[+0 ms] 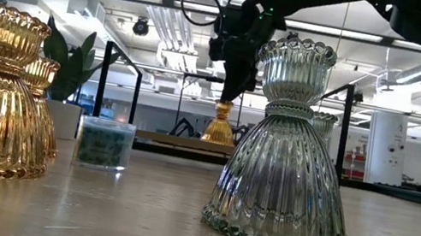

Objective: Pick & Place candle stick holders
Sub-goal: Put the top yellow glass candlestick on the shelf

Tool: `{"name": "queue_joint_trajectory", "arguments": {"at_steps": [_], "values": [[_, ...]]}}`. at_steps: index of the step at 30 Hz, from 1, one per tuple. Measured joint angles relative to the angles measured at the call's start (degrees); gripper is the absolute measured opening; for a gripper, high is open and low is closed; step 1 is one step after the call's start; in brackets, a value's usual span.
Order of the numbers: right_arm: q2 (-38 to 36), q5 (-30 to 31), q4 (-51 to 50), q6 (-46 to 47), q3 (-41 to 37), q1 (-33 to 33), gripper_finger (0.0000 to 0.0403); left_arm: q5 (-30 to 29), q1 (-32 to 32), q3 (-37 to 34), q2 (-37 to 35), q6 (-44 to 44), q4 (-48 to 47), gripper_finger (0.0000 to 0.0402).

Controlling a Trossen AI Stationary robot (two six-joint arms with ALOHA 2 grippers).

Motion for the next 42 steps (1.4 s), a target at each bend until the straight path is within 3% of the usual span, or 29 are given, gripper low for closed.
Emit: {"name": "queue_joint_trajectory", "arguments": {"at_steps": [22,42], "values": [[0.22,5.20,-3.16,0.86,0.01,-1.89,0.0057,0.00,0.00,-0.02,0.00,-0.02,-0.39,0.0252],[-0.09,5.22,-4.87,0.87,-0.12,-3.10,0.0056,-0.01,0.02,-0.04,0.00,-0.02,-0.56,0.0252]]}}
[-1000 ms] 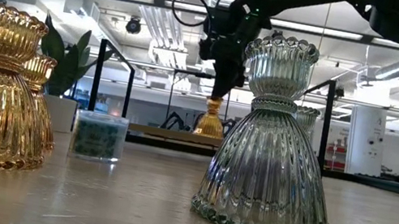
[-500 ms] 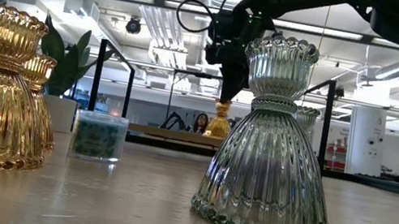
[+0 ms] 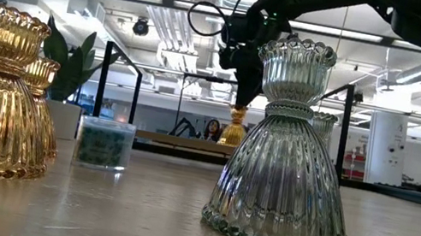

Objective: Pick & Place candle stick holders
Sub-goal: Put the top yellow glass candlestick on the shelf, then put the top green glass candlestick on the shelf

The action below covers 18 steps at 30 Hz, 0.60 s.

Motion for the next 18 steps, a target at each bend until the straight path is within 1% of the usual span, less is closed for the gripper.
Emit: {"name": "queue_joint_trajectory", "arguments": {"at_steps": [8,18], "values": [[-0.94,0.04,0.98,0.02,-0.20,0.02,0.0062,0.01,0.00,0.00,0.00,0.00,-0.02,0.0252],[-2.07,-0.70,1.24,0.52,-0.17,0.26,0.0126,0.01,-0.02,0.00,0.00,0.00,-0.04,0.0252]]}}
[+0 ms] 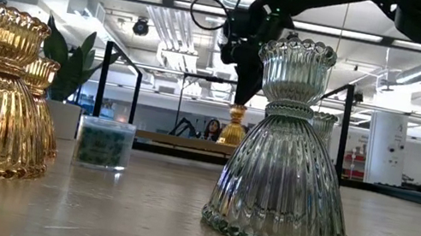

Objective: Pick & Place candle stick holders
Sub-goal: Put the top green glass candlestick on the shelf

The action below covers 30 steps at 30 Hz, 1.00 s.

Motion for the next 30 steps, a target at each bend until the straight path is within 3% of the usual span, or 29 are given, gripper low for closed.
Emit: {"name": "queue_joint_trajectory", "arguments": {"at_steps": [9,19,30], "values": [[-5.07,1.97,0.13,-2.22,0.20,1.83,0.0167,0.00,0.00,0.00,0.02,0.84,-0.07,0.0252],[-17.73,3.03,-4.14,-2.19,0.26,7.89,0.0165,0.01,0.00,0.00,0.18,-2.50,-0.11,0.0252],[-30.02,2.60,-12.00,12.66,-0.19,23.04,0.0140,0.17,0.00,0.00,0.53,-2.79,0.07,0.0252]]}}
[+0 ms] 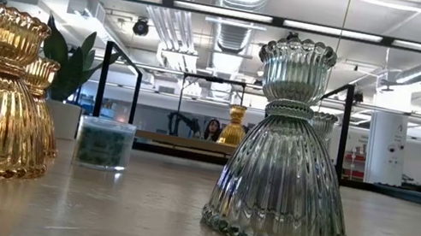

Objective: Pick & Place candle stick holders
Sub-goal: Put the top green glass candlestick on the shelf

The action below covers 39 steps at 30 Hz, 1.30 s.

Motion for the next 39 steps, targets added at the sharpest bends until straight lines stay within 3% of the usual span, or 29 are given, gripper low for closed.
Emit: {"name": "queue_joint_trajectory", "arguments": {"at_steps": [7,12,16,20,23,32,39], "values": [[-1.17,0.02,-0.06,8.84,-1.48,10.38,0.0122,0.30,0.00,0.00,1.30,1.63,0.06,0.0252],[-1.09,0.02,0.04,13.90,-6.79,15.79,0.0109,1.74,0.00,0.00,2.37,1.40,0.06,0.0252],[-1.06,0.38,0.96,18.27,-13.35,18.36,0.0096,5.54,0.04,0.00,3.35,1.28,0.06,0.0252],[-1.19,0.78,3.40,21.27,-19.67,20.68,0.0084,12.95,-0.03,0.00,4.89,1.53,0.06,0.0252],[-1.92,2.02,8.93,21.82,-24.28,21.60,0.0077,17.52,-0.59,0.00,6.19,1.65,0.06,0.0252],[-2.16,-0.39,23.67,21.70,-37.26,19.28,0.0075,17.51,-1.14,0.00,8.02,2.06,0.15,0.0252],[-2.11,-2.82,28.73,21.31,-45.83,16.66,0.0068,17.48,-1.14,-0.11,8.68,1.82,0.14,0.0252]]}}
